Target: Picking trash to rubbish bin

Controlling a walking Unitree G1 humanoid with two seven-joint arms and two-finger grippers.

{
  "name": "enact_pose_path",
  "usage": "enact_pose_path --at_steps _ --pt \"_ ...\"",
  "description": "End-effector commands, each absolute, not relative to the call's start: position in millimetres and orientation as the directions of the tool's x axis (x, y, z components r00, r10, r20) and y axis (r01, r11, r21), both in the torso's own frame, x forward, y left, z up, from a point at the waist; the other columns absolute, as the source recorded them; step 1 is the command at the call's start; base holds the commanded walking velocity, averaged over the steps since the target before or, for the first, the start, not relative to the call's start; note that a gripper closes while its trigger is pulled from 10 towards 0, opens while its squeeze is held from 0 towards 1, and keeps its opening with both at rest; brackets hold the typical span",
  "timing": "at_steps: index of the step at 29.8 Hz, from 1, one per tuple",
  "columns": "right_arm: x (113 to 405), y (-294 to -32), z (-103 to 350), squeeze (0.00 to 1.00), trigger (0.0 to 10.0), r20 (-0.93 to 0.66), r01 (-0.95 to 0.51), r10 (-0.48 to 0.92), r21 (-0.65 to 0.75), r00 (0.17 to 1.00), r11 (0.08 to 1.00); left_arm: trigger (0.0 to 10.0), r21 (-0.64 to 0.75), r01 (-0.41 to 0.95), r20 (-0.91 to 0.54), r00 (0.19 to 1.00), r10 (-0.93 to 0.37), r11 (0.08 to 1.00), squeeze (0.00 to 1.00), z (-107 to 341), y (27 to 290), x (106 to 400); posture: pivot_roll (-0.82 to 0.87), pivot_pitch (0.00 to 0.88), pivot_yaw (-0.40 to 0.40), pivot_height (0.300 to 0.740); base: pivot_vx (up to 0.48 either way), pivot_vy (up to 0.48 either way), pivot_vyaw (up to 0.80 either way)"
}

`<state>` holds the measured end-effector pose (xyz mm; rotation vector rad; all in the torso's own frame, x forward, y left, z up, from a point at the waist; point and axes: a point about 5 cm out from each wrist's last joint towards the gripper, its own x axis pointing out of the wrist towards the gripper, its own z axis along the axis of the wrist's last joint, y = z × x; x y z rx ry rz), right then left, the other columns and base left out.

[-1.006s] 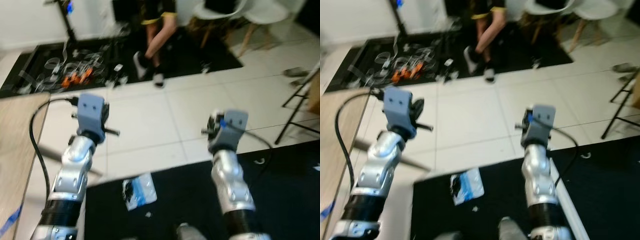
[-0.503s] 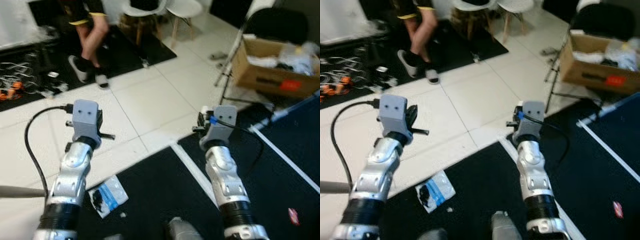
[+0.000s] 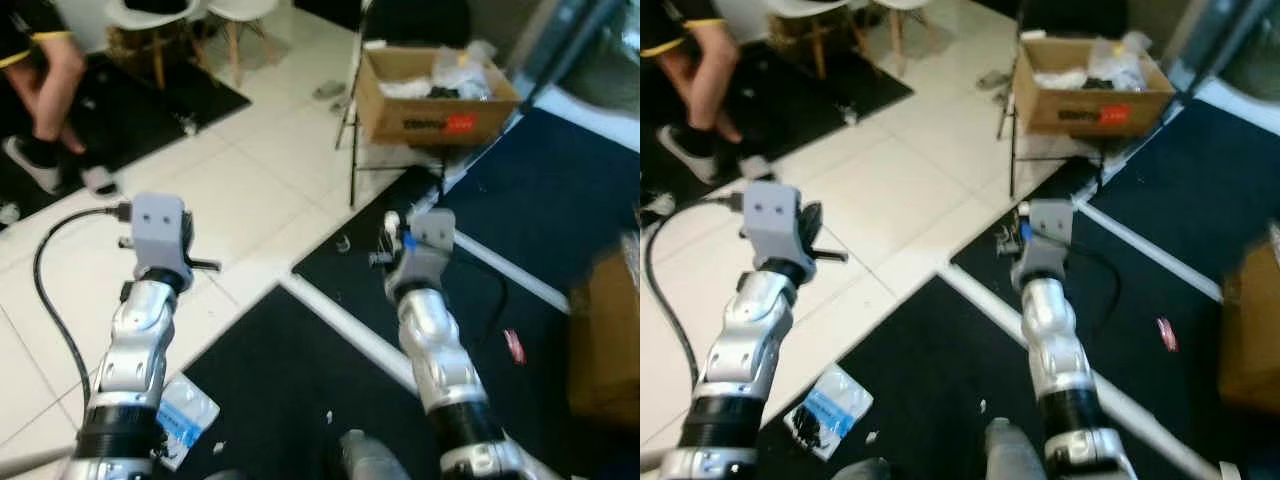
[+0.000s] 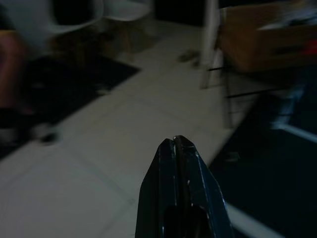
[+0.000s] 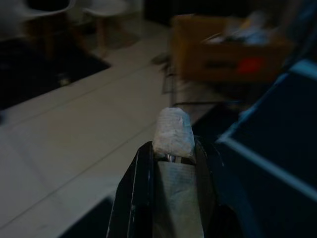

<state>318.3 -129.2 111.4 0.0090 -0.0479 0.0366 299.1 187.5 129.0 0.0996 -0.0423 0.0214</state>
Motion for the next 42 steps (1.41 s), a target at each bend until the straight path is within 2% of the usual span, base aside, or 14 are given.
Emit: enact_pose_path --at_steps 1,8,18,27,33,38,42 --pt "320.2 -129.9 111.7 0.0 10.0 0.039 -0.054 0.054 -0.002 0.998 0.999 10.0 0.1 -0.044 0.051 0.998 0.039 0.994 0.0 128.0 187.2 295.2 0.02 0.09 -0.077 0.74 0.0 0.0 -0.8" --pt "322.4 -132.1 113.7 0.0 10.0 0.043 -0.049 0.049 -0.008 0.998 0.999 10.0 0.094 -0.04 0.051 0.998 0.035 0.995 0.0 127.5 185.1 296.0 0.02 0.092 -0.076 0.74 0.0 0.0 -0.8" --pt "313.9 -143.0 103.6 0.0 10.0 0.029 0.036 -0.037 0.011 0.999 0.999 10.0 0.136 0.02 0.048 0.998 -0.027 0.991 0.0 133.9 182.8 306.2 0.03 0.086 0.015 0.74 0.0 0.0 -0.8" --pt "309.3 -143.9 101.3 0.0 10.0 0.032 0.054 -0.055 0.014 0.998 0.998 10.0 0.105 0.042 0.039 0.998 -0.047 0.994 0.0 133.7 182.7 308.8 0.03 0.072 0.035 0.74 0.0 0.0 -0.8" --pt "307.5 -140.8 87.9 0.0 10.0 -0.034 0.0 -0.001 -0.021 0.999 1.0 10.0 0.049 0.041 0.006 0.999 -0.041 0.998 0.0 125.0 179.8 308.4 0.02 0.044 0.028 0.74 0.0 0.0 0.0" --pt "306.2 -141.7 81.1 0.0 10.0 -0.053 0.001 -0.003 -0.044 0.999 0.999 10.0 0.101 0.05 -0.008 0.999 -0.049 0.994 0.0 121.3 177.5 307.3 0.03 0.037 0.028 0.74 0.0 0.0 0.0" --pt "305.8 -143.0 80.7 0.0 10.0 -0.052 0.001 -0.004 -0.055 0.999 0.998 10.0 0.077 0.025 0.009 1.0 -0.026 0.997 0.0 123.7 179.2 306.6 0.03 0.036 0.021 0.74 0.0 0.0 0.0"
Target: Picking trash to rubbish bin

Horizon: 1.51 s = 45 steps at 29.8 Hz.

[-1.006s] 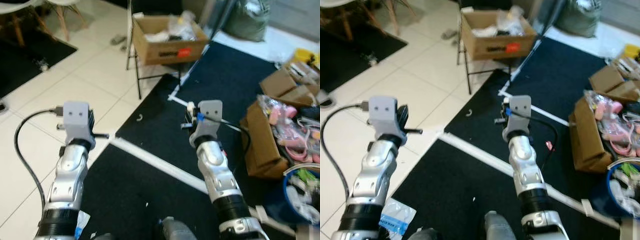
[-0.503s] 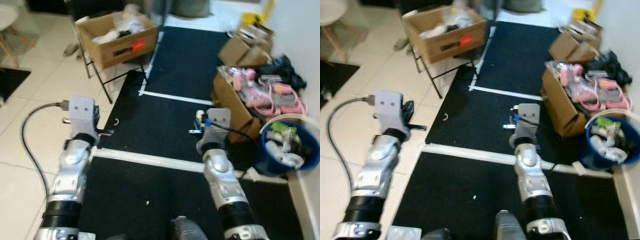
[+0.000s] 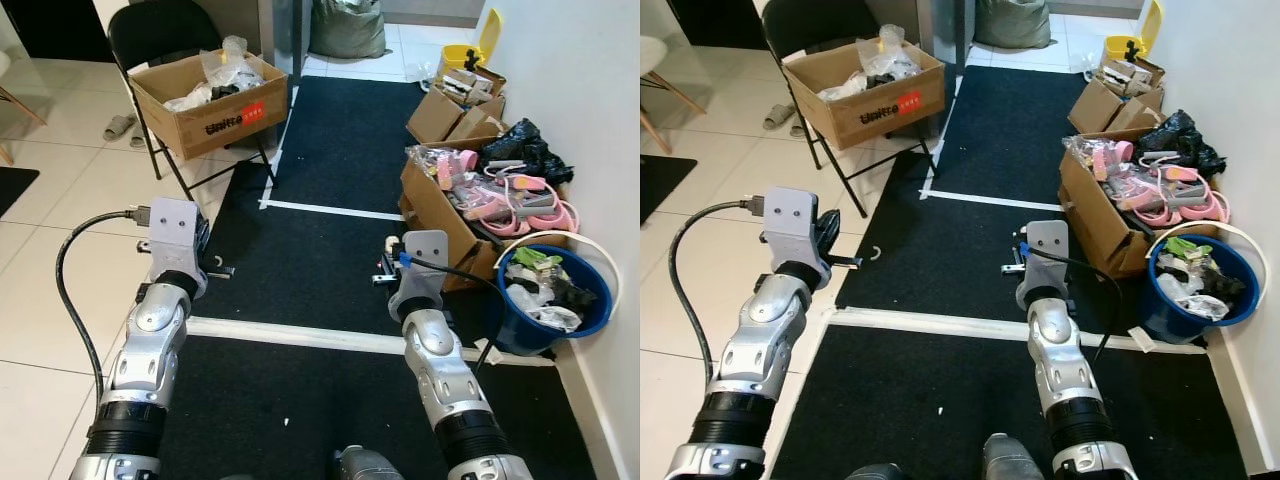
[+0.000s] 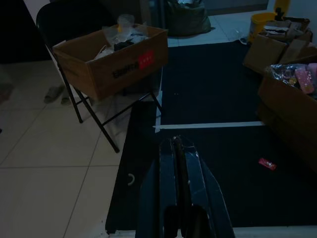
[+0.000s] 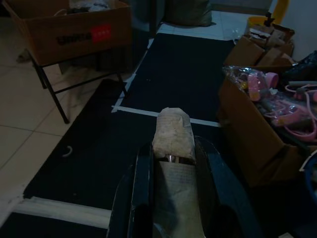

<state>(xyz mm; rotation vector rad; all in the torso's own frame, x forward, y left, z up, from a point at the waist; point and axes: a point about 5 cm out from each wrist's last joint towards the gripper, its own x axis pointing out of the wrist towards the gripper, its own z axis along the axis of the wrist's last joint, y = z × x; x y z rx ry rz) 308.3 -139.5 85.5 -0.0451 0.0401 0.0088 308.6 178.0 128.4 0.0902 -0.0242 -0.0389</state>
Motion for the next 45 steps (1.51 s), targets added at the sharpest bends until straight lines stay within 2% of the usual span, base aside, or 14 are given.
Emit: enact_pose_path --at_steps 1,5,26,35,45 --pt "305.8 -143.1 80.4 0.0 10.0 -0.054 0.0 -0.003 -0.056 0.999 0.998 10.0 0.071 0.018 0.011 1.0 -0.018 0.997 0.0 124.1 179.7 306.5 0.03 0.036 0.021 0.74 0.0 0.0 0.0" --pt "305.4 -145.0 76.8 0.0 10.0 -0.069 0.0 -0.004 -0.065 0.998 0.998 10.0 0.117 0.017 0.023 1.0 -0.02 0.993 0.0 123.4 180.9 305.8 0.03 0.031 0.02 0.74 0.323 0.0 0.0" --pt "302.3 -146.1 68.7 0.0 10.0 -0.089 0.003 -0.011 -0.086 0.996 0.996 10.0 0.153 0.012 0.016 1.0 -0.015 0.988 0.0 123.5 182.0 306.5 0.03 0.033 0.02 0.74 0.376 0.0 0.0" --pt "301.3 -148.0 64.1 0.0 10.0 -0.108 0.025 -0.029 -0.04 0.994 0.999 10.0 0.16 0.019 0.014 1.0 -0.021 0.987 0.0 124.6 181.6 307.7 0.04 0.033 0.024 0.74 0.346 0.0 0.0" --pt "298.9 -149.5 60.3 0.0 10.0 -0.119 0.035 -0.038 -0.031 0.992 0.999 10.0 0.16 0.02 0.011 1.0 -0.022 0.987 0.0 124.8 182.6 308.0 0.04 0.035 0.027 0.74 0.34 0.0 -0.78"
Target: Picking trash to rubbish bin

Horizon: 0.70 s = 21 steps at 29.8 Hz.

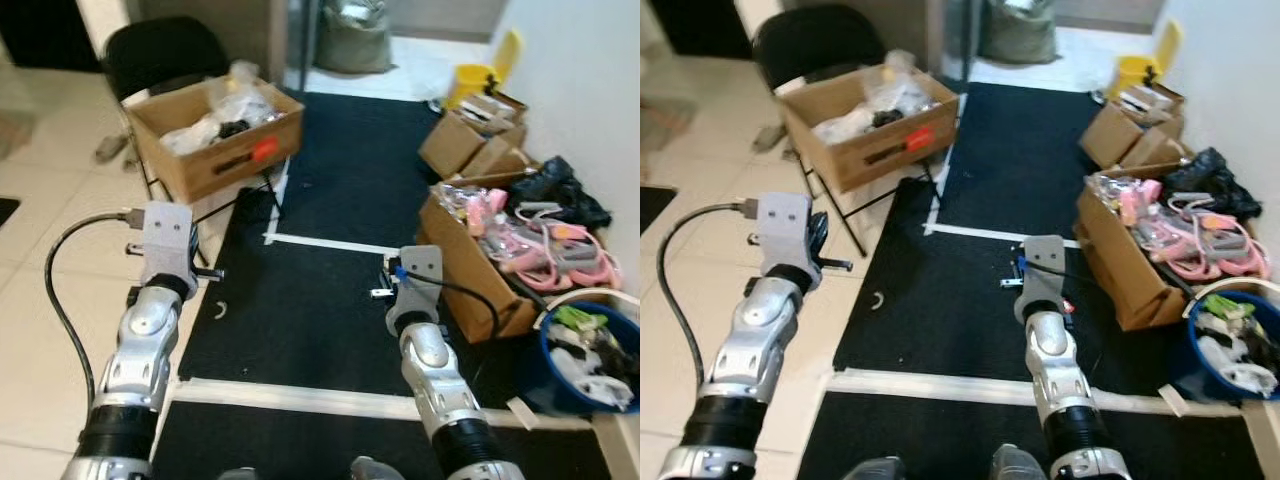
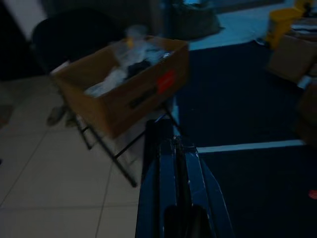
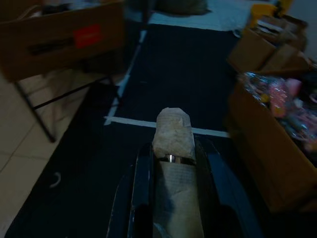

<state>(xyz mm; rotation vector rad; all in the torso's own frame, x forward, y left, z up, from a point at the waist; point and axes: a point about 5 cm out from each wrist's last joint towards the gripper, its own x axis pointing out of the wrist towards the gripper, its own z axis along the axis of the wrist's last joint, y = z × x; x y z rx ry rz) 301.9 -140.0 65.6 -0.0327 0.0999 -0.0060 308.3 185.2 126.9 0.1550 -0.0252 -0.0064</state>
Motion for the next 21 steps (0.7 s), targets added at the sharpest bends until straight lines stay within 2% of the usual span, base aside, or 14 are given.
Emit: enact_pose_path --at_steps 1,17,21 --pt "298.9 -149.4 60.0 0.0 10.0 -0.12 0.036 -0.039 -0.03 0.992 0.999 10.0 0.16 0.02 0.01 1.0 -0.022 0.987 0.0 124.9 182.9 308.0 0.04 0.037 0.028 0.74 0.337 0.0 -0.8" --pt "296.9 -154.9 56.7 0.0 10.0 -0.132 0.073 -0.075 -0.021 0.988 0.997 10.0 0.164 0.028 0.005 1.0 -0.029 0.986 0.0 124.6 182.7 307.7 0.04 0.043 0.034 0.74 0.331 0.0 -0.78" --pt "297.7 -155.2 56.5 0.0 10.0 -0.134 0.073 -0.076 -0.026 0.988 0.997 10.0 0.165 0.028 0.006 1.0 -0.029 0.986 0.0 124.9 182.5 307.9 0.04 0.043 0.032 0.74 0.325 0.0 0.0"
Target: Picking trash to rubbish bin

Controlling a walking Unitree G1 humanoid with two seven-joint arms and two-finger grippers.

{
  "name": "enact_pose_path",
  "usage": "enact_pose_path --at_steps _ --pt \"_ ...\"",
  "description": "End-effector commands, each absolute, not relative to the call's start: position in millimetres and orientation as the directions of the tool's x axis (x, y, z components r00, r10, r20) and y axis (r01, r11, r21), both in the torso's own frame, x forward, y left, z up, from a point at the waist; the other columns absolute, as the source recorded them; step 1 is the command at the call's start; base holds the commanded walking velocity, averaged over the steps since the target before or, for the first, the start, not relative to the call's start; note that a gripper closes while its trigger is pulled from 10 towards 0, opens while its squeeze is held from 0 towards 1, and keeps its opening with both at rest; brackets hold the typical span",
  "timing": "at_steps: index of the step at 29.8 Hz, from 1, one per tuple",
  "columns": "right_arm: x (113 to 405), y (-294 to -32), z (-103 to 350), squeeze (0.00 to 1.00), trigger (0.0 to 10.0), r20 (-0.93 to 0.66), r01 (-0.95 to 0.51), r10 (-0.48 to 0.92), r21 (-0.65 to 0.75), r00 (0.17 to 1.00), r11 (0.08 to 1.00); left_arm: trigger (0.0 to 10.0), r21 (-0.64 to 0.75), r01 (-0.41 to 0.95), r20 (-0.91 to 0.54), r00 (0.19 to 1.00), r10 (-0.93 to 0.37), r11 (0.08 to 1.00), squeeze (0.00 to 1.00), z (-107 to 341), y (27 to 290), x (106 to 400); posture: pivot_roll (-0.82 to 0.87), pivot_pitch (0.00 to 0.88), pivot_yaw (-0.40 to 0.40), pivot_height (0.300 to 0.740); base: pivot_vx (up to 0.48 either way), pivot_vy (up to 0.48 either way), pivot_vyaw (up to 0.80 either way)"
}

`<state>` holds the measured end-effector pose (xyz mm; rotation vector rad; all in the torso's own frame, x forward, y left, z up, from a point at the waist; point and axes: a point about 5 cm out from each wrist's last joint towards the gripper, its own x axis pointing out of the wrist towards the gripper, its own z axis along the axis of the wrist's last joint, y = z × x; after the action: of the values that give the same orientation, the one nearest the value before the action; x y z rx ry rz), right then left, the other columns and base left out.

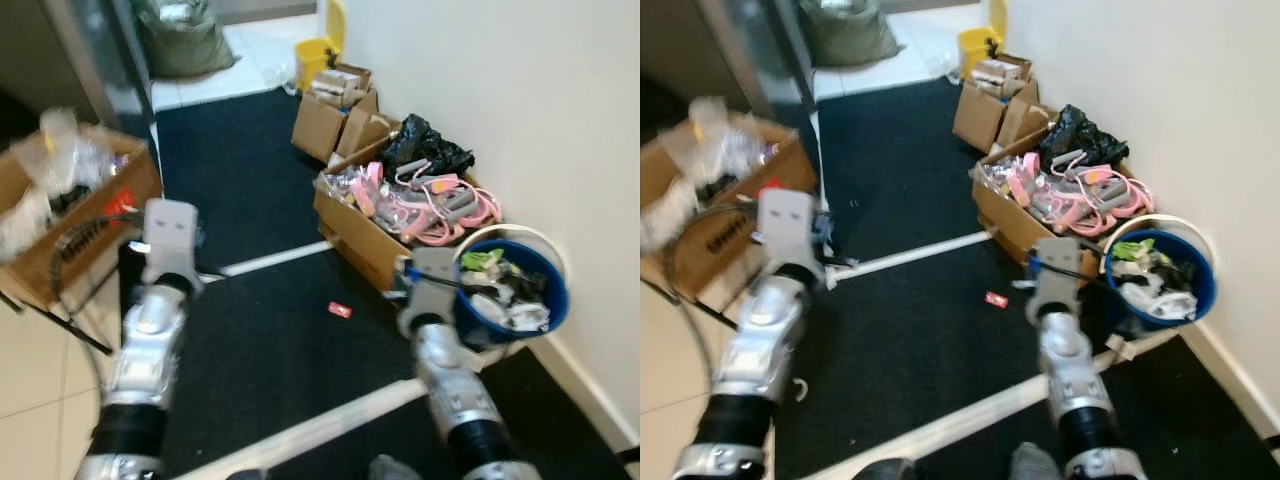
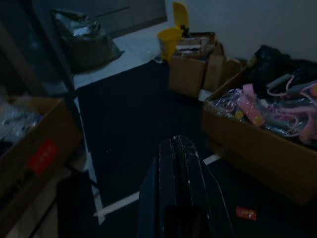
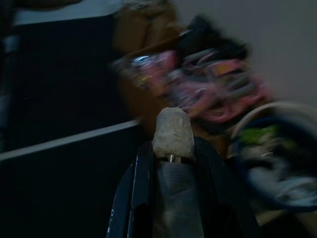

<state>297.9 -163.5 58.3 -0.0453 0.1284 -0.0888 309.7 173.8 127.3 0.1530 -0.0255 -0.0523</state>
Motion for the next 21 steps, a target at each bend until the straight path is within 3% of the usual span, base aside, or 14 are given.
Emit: enact_pose_path --at_steps 1,21 --pt "298.2 -155.2 56.6 0.0 10.0 -0.134 0.072 -0.075 -0.028 0.988 0.997 10.0 0.164 0.028 0.007 1.0 -0.03 0.986 0.0 125.0 182.4 308.0 0.04 0.044 0.032 0.74 0.322 0.0 0.0" --pt "299.5 -160.5 56.9 0.0 10.0 -0.136 0.12 -0.122 -0.024 0.983 0.992 10.0 0.161 0.033 0.013 0.999 -0.036 0.986 0.0 128.0 182.6 311.1 0.04 0.04 0.045 0.74 0.321 0.0 0.0"
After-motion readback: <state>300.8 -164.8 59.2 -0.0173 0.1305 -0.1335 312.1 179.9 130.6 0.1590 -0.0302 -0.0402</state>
